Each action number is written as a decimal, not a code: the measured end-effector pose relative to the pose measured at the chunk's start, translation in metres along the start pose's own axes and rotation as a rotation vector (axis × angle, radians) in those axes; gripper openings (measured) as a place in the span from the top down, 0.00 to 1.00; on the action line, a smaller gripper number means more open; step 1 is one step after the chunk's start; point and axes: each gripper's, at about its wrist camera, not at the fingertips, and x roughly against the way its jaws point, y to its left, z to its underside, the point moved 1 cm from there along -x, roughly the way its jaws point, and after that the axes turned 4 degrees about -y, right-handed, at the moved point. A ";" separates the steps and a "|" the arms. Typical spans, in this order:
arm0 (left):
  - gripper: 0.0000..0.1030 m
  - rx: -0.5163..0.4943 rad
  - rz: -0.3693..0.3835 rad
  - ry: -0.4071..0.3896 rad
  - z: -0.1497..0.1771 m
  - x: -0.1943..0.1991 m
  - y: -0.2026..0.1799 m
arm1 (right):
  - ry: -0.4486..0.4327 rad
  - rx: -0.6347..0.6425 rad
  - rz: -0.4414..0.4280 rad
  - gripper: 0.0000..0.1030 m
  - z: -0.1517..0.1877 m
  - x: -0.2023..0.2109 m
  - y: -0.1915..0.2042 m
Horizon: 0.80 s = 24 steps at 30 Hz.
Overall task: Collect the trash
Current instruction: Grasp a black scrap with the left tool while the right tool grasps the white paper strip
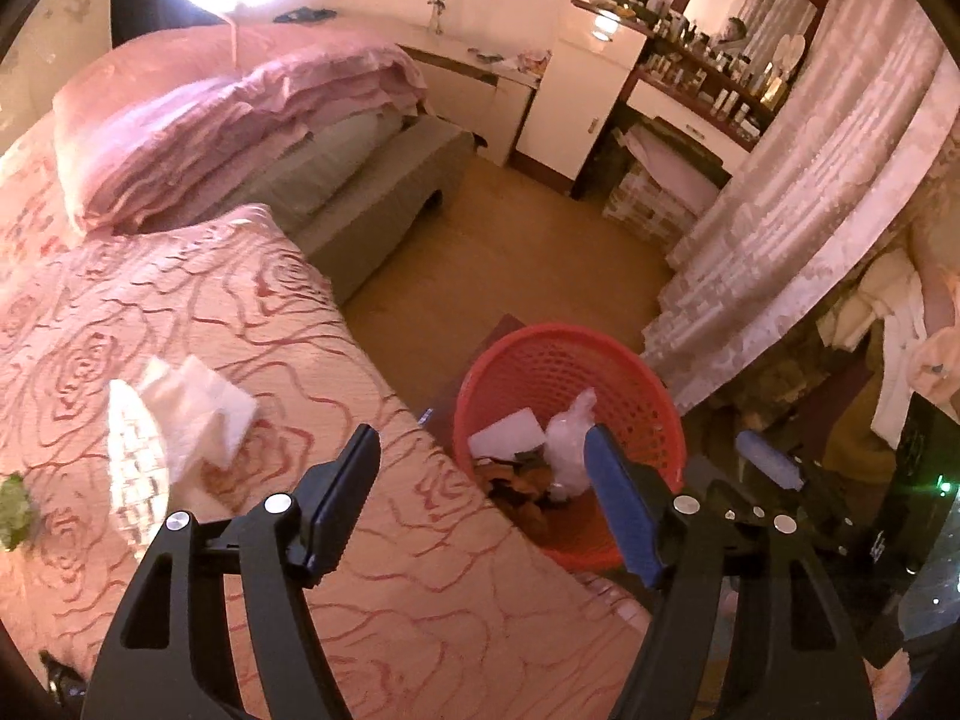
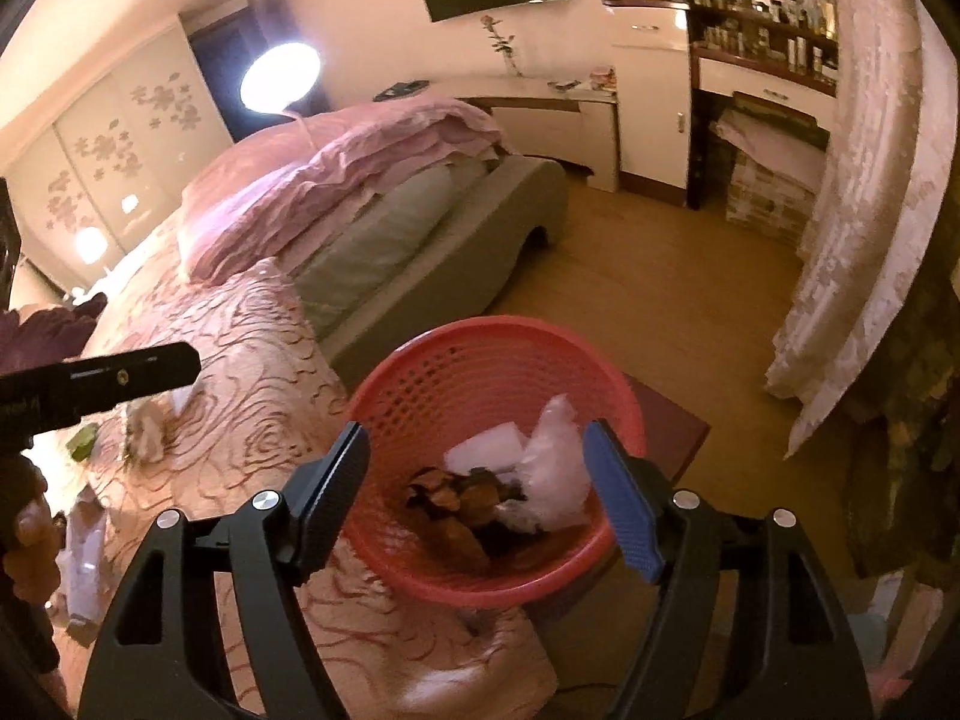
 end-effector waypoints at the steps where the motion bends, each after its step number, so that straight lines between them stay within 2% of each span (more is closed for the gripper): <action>1: 0.34 0.000 -0.007 -0.007 0.000 0.004 0.003 | 0.001 0.008 -0.012 0.30 0.001 0.001 0.004; 10: 0.34 0.040 -0.109 -0.097 0.017 0.065 0.064 | 0.025 0.130 -0.136 0.29 0.014 0.009 0.060; 15: 0.34 0.102 -0.204 -0.155 0.028 0.106 0.111 | 0.039 0.203 -0.203 0.29 0.022 0.013 0.095; 24: 0.34 0.225 -0.307 -0.197 0.064 0.158 0.177 | 0.070 0.309 -0.352 0.29 0.038 0.026 0.157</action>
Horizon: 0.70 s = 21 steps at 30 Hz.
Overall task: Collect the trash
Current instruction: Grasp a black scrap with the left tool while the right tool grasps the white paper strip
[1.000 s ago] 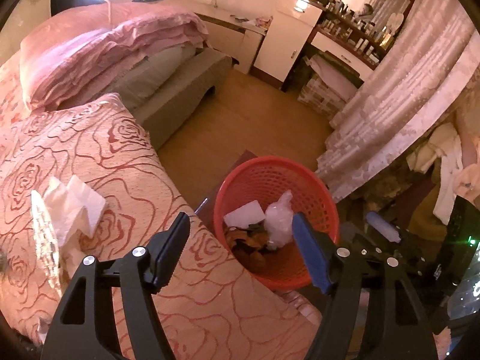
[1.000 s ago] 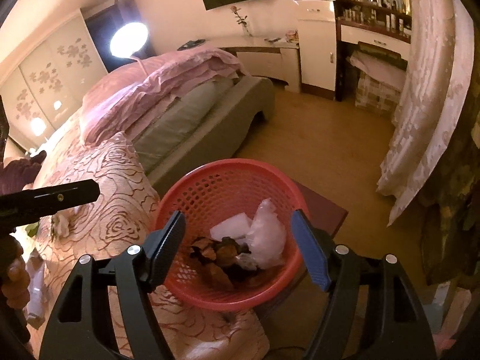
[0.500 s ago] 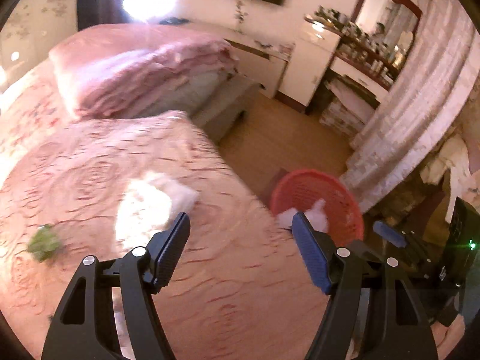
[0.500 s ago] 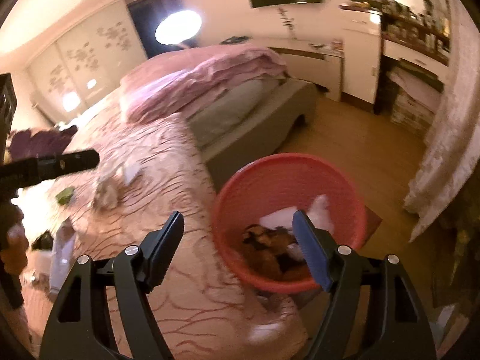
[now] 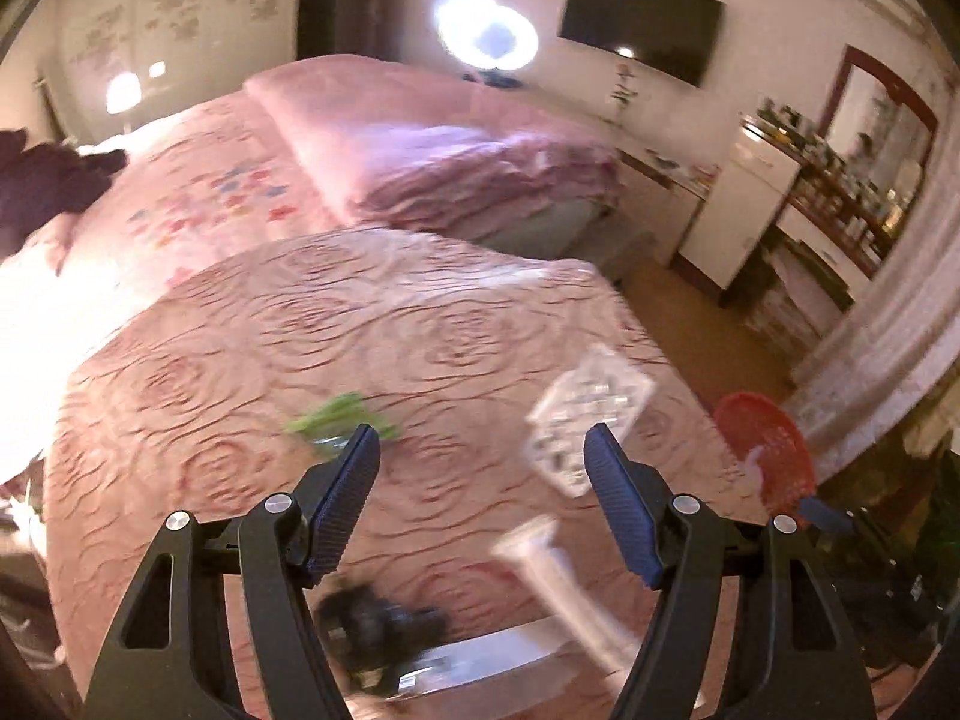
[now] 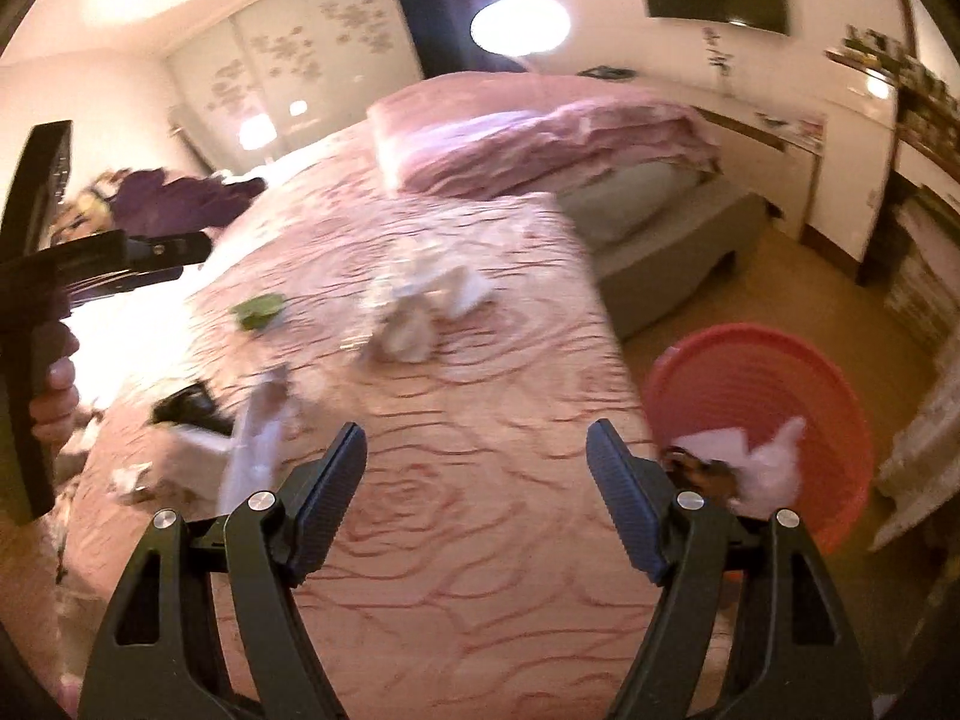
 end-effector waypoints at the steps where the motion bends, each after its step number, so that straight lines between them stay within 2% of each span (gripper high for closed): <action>1: 0.34 0.011 -0.010 -0.001 0.003 0.003 0.009 | 0.004 0.011 -0.018 0.28 0.000 -0.001 0.007; 7: 0.34 0.047 -0.043 0.009 0.025 0.014 0.036 | 0.027 0.094 -0.133 0.28 0.004 -0.009 0.056; 12: 0.34 0.061 -0.040 0.045 0.044 0.011 0.047 | 0.065 0.165 -0.177 0.28 0.013 -0.021 0.088; 18: 0.34 0.085 -0.017 0.101 0.061 0.000 0.054 | 0.096 0.200 -0.161 0.28 0.022 -0.037 0.100; 21: 0.34 0.090 0.008 0.124 0.067 -0.004 0.053 | 0.112 0.206 -0.154 0.37 0.027 -0.042 0.101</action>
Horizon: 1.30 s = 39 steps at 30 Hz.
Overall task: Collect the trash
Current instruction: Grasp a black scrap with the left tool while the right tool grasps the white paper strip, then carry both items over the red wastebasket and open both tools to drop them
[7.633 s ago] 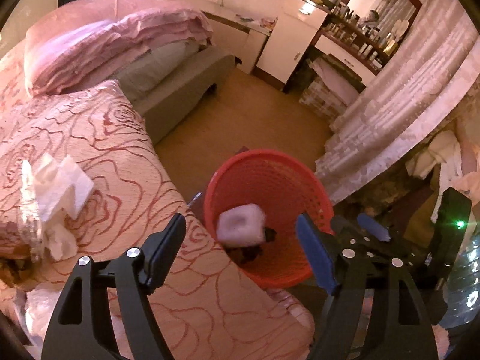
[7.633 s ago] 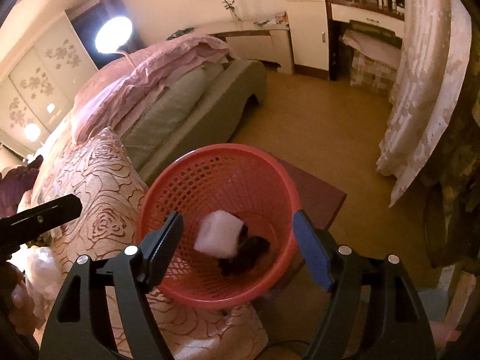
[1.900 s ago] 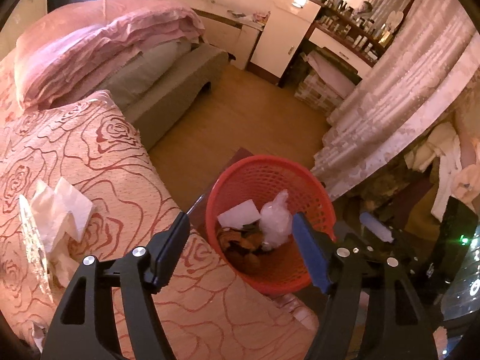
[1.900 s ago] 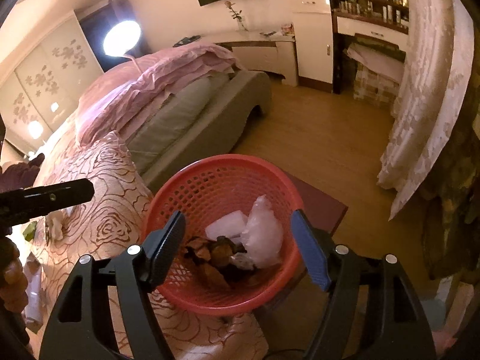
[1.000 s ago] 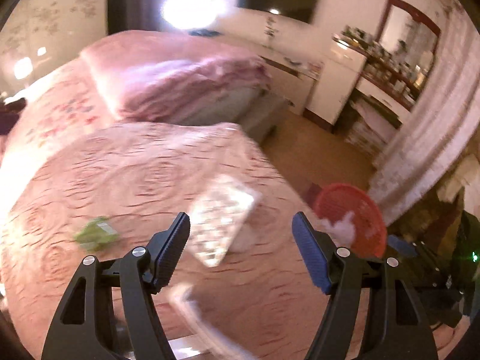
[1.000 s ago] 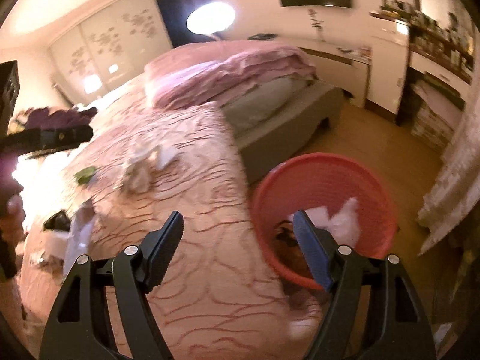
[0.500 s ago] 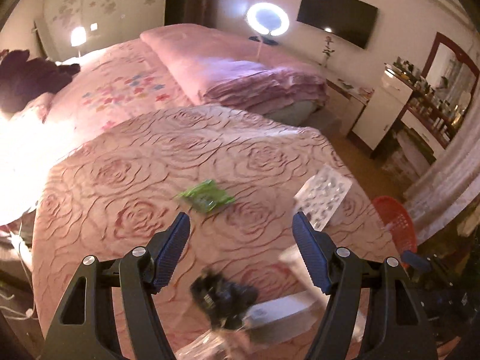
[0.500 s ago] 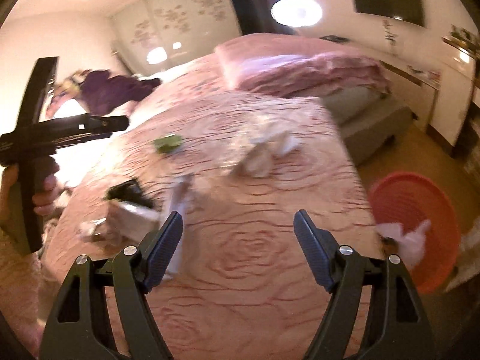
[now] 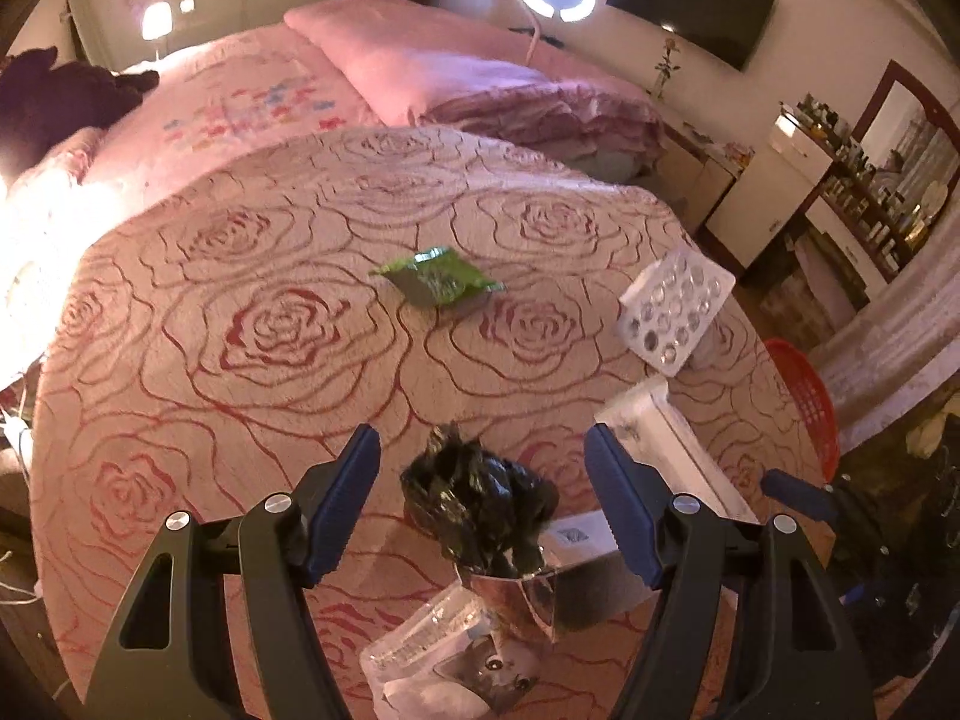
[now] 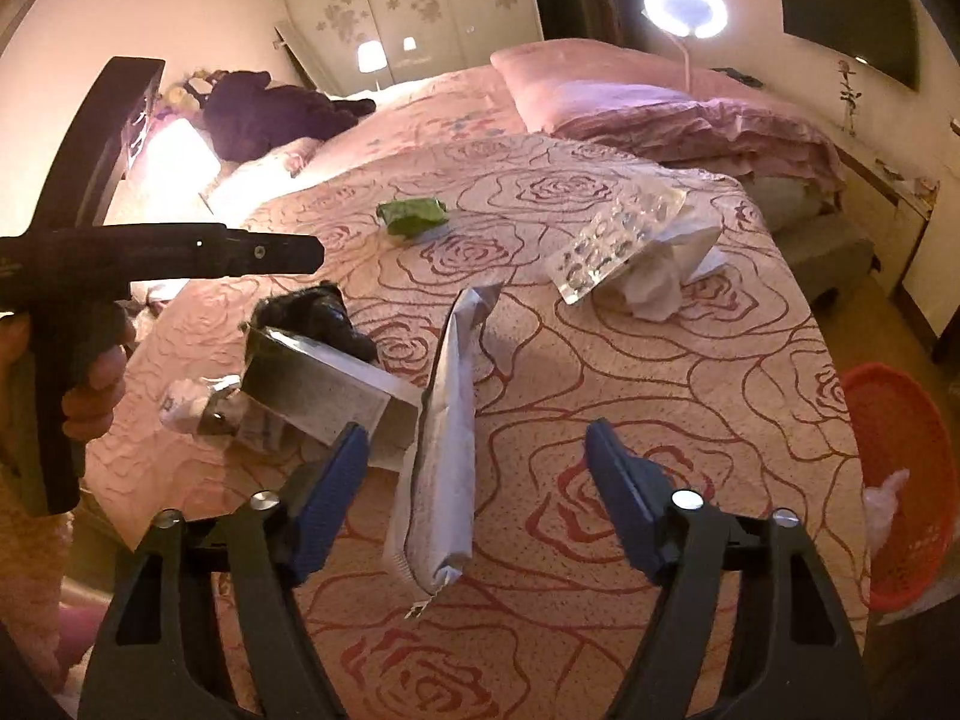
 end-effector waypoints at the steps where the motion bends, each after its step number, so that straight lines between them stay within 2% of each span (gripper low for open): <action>1: 0.34 0.000 0.006 0.006 0.001 -0.001 -0.001 | 0.009 0.001 -0.001 0.43 0.001 -0.002 0.000; 2: 0.34 -0.002 0.009 0.017 0.003 -0.004 -0.002 | 0.015 0.002 0.001 0.50 0.002 -0.003 -0.001; 8: 0.35 -0.033 0.010 0.066 0.009 -0.020 -0.011 | 0.020 0.001 0.018 0.71 0.004 -0.004 -0.008; 11: 0.46 -0.029 0.014 0.087 0.012 -0.026 -0.011 | 0.017 -0.004 0.020 0.73 0.005 -0.003 -0.012; 13: 0.59 -0.023 0.015 0.094 0.012 -0.029 -0.010 | 0.016 -0.011 0.020 0.74 0.005 -0.003 -0.014; 15: 0.68 -0.007 0.024 0.095 0.011 -0.029 -0.006 | 0.014 -0.023 0.023 0.75 0.006 -0.001 -0.018; 18: 0.73 0.021 0.034 0.074 0.007 -0.025 0.000 | 0.002 -0.046 0.033 0.75 0.006 0.004 -0.026; 22: 0.75 0.038 0.036 0.026 0.000 -0.013 0.005 | -0.015 -0.065 0.073 0.75 0.006 0.013 -0.041; 27: 0.75 0.047 0.022 -0.049 -0.012 0.006 0.005 | -0.020 -0.077 0.124 0.71 0.009 0.019 -0.057; 31: 0.75 0.041 0.012 -0.083 -0.018 0.016 0.001 | -0.019 -0.063 0.116 0.39 0.011 0.014 -0.054; 36: 0.75 0.027 0.011 -0.094 -0.019 0.020 -0.005 | -0.003 -0.007 0.154 0.39 0.013 -0.002 -0.047; 39: 0.75 0.027 0.013 -0.092 -0.017 0.019 -0.005 | 0.000 -0.008 0.165 0.43 0.013 -0.004 -0.052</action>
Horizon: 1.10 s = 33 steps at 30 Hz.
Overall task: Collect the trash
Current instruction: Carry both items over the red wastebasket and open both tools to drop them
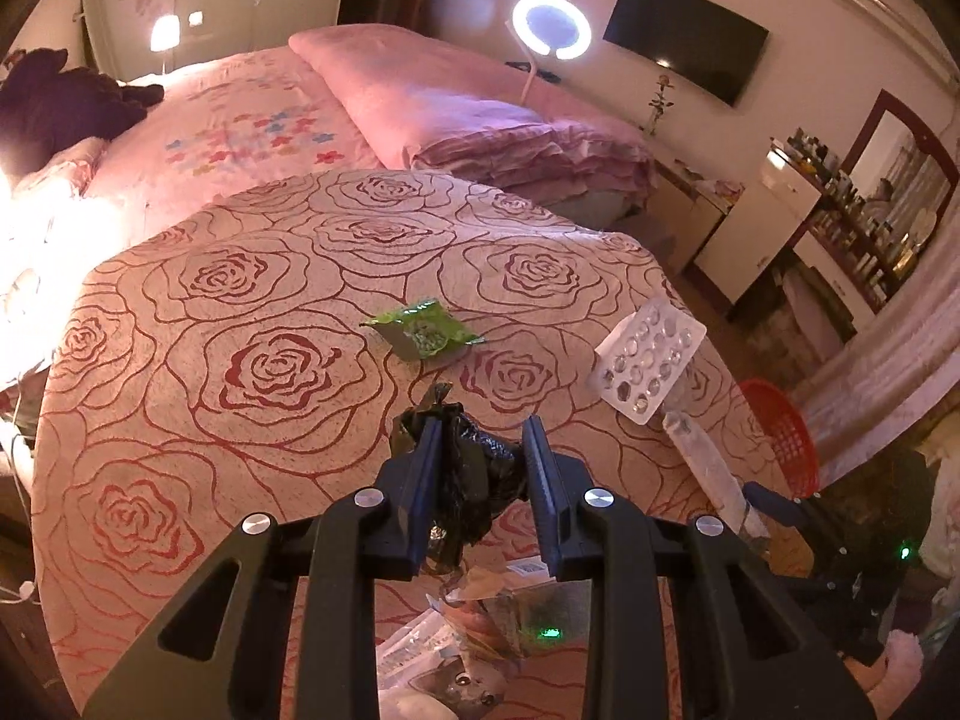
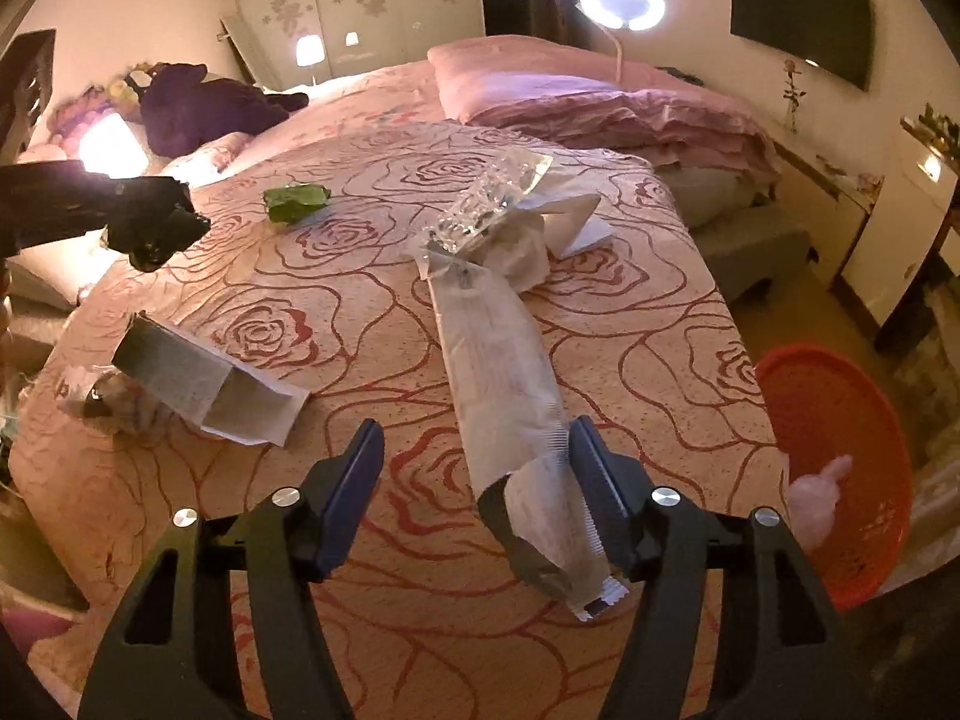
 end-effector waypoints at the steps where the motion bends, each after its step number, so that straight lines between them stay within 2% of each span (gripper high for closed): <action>1: 0.75 0.001 0.000 0.000 0.001 0.000 0.000 | 0.002 -0.004 0.001 0.46 0.000 0.000 -0.002; 5: 0.75 0.005 0.005 -0.006 0.002 0.001 -0.001 | 0.017 -0.045 -0.001 0.60 0.000 -0.003 -0.015; 10: 0.75 -0.004 0.004 -0.028 0.002 0.007 -0.004 | 0.020 -0.052 -0.018 0.70 0.003 0.000 -0.020; 21: 0.75 -0.042 0.032 -0.059 -0.002 0.019 -0.026 | -0.044 -0.065 -0.049 0.74 0.004 0.037 -0.016; 33: 0.75 -0.151 0.126 -0.033 -0.006 -0.003 -0.097 | -0.110 -0.173 0.039 0.74 0.003 0.065 -0.066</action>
